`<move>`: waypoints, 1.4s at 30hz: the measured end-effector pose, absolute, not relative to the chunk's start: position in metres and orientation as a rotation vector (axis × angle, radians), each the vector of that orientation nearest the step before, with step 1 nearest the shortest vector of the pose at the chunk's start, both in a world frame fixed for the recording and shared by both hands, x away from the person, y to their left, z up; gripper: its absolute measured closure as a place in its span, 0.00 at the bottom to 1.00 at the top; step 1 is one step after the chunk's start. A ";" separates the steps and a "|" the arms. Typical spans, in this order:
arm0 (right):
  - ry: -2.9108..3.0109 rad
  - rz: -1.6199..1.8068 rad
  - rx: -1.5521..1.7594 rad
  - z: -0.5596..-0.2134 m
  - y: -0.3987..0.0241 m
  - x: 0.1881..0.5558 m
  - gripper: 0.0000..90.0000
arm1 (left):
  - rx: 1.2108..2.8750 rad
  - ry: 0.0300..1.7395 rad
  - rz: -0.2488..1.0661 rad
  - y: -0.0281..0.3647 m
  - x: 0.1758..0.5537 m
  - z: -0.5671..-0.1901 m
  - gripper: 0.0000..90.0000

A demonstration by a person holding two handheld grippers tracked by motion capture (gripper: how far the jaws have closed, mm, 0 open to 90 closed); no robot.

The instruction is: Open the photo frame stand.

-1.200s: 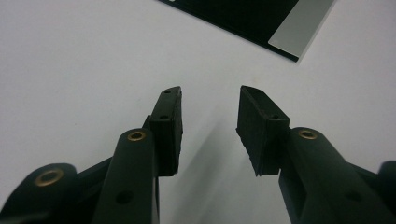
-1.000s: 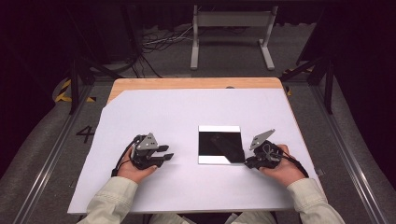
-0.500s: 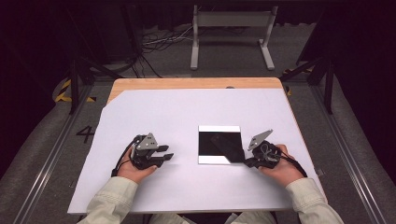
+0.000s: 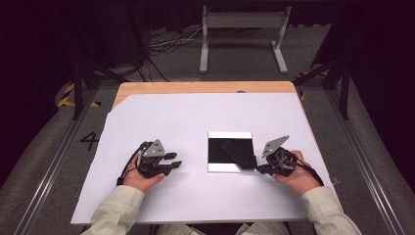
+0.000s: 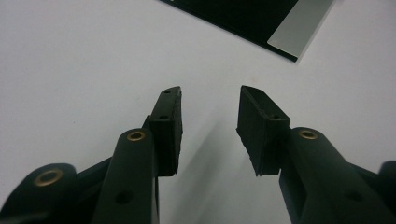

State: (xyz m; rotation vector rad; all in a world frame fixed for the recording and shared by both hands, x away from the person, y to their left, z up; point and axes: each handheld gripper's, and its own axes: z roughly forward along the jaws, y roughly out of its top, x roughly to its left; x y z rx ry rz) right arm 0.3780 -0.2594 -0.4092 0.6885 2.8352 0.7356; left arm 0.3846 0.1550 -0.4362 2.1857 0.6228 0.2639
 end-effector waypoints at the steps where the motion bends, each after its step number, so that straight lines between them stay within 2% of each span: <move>1: 2.835 0.736 0.688 -0.409 -0.259 0.378 1.00 | 2.186 0.623 0.264 0.155 0.385 -0.436 0.68; 18: 2.745 0.930 0.688 -0.394 -0.267 0.375 1.00 | 2.185 0.619 0.255 0.154 0.385 -0.437 0.68; 42: 2.550 1.266 0.718 -0.393 -0.272 0.374 1.00 | 2.182 0.607 0.255 0.152 0.384 -0.437 0.66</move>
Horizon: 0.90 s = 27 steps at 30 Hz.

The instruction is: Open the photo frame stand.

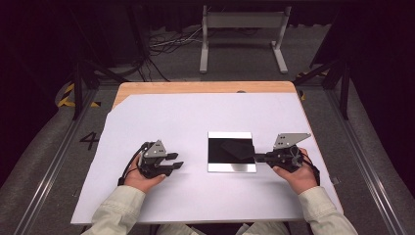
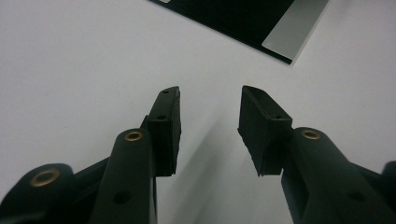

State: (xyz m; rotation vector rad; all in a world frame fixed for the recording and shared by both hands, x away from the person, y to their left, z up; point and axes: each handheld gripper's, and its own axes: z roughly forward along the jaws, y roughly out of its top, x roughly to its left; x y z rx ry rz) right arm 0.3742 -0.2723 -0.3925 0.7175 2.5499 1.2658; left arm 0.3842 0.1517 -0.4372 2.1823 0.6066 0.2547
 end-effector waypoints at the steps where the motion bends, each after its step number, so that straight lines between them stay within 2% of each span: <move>1: 2.544 1.274 0.719 -0.393 -0.272 0.374 1.00 | 2.183 0.607 0.255 0.152 0.384 -0.437 0.66; 27: 2.445 1.381 0.723 -0.401 -0.268 0.371 1.00 | 2.185 0.605 0.254 0.151 0.384 -0.437 0.66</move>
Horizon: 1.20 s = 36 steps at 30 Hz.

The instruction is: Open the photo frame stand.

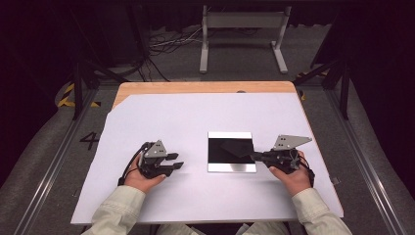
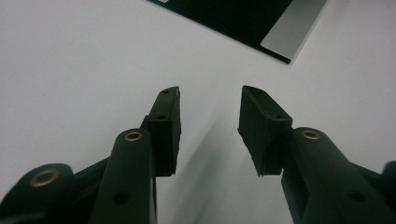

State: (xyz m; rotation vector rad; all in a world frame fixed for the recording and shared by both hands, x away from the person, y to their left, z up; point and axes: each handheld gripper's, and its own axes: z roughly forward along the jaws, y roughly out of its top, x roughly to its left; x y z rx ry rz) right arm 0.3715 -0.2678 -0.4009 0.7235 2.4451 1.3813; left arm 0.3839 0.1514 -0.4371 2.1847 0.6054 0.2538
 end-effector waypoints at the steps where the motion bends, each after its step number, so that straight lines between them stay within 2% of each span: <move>1: 2.448 1.379 0.722 -0.401 -0.268 0.372 1.00 | 2.185 0.606 0.253 0.151 0.384 -0.437 0.66; 20: 2.483 1.346 0.758 -0.394 -0.285 0.372 0.98 | 2.180 0.601 0.250 0.150 0.386 -0.436 0.66; 25: 2.466 1.327 0.777 -0.385 -0.288 0.367 0.89 | 2.186 0.591 0.245 0.146 0.388 -0.436 0.66; 36: 2.445 1.304 0.868 -0.368 -0.290 0.363 0.78 | 2.188 0.587 0.241 0.144 0.389 -0.436 0.66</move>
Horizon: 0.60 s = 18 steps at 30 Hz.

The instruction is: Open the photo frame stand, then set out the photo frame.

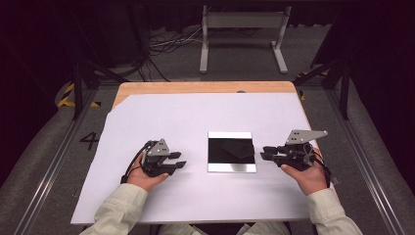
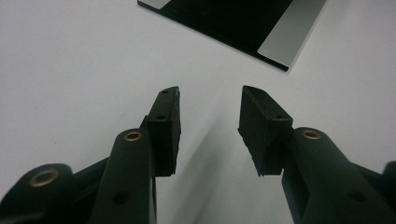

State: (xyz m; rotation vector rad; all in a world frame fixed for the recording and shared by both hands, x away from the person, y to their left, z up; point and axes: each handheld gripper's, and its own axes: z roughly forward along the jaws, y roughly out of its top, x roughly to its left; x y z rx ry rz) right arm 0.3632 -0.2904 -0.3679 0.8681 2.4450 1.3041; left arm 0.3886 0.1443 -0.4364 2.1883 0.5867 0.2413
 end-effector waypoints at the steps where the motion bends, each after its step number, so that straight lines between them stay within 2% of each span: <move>1: 2.442 1.307 0.881 -0.367 -0.290 0.363 0.77 | 2.190 0.585 0.241 0.144 0.389 -0.436 0.66; 11: 2.403 1.290 0.981 -0.360 -0.293 0.368 0.65 | 2.190 0.589 0.241 0.145 0.387 -0.437 0.66; 18: 2.403 1.273 1.016 -0.358 -0.292 0.375 0.53 | 2.191 0.600 0.244 0.147 0.386 -0.438 0.66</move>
